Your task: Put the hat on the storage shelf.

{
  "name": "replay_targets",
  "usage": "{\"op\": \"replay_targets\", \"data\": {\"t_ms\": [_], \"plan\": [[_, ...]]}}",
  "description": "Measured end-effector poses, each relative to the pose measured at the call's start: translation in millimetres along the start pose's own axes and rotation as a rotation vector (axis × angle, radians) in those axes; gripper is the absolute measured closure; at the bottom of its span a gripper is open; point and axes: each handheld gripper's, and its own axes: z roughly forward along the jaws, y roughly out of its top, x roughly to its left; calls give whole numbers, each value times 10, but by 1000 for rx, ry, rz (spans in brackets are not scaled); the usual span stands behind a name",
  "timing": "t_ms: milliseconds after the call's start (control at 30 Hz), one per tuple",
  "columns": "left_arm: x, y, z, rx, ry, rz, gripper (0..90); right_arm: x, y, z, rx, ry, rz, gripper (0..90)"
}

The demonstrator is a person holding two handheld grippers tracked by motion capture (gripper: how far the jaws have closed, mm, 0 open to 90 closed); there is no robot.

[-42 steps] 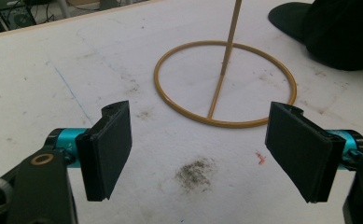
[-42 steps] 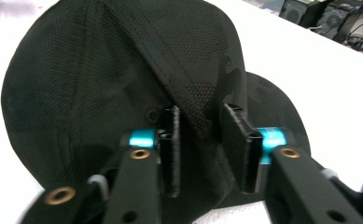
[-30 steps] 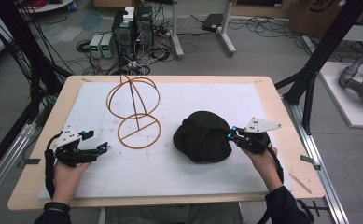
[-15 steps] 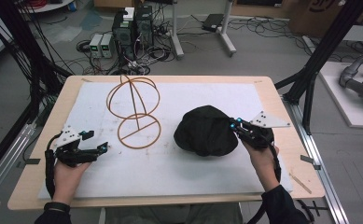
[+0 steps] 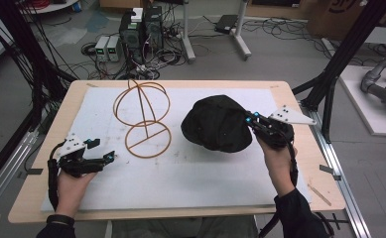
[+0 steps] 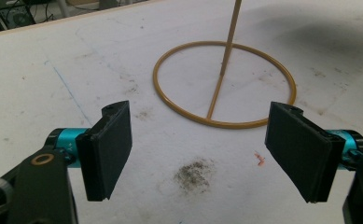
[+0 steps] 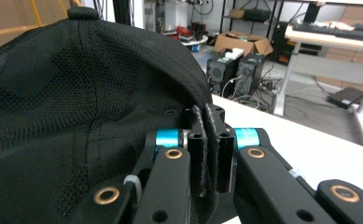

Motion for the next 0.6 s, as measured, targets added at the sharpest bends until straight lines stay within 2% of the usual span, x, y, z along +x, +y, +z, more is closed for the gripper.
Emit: {"op": "replay_targets", "data": {"t_ms": [300, 400, 600], "plan": [[-3, 0, 7, 0, -3, 1, 232, 57, 363, 12, -57, -16, -10, 888], [-2, -1, 7, -1, -3, 1, 232, 91, 512, 43, -86, -12, -6, 888], [0, -3, 11, 0, -1, 1, 232, 170, 696, 98, -114, 0, -13, 888]]}}
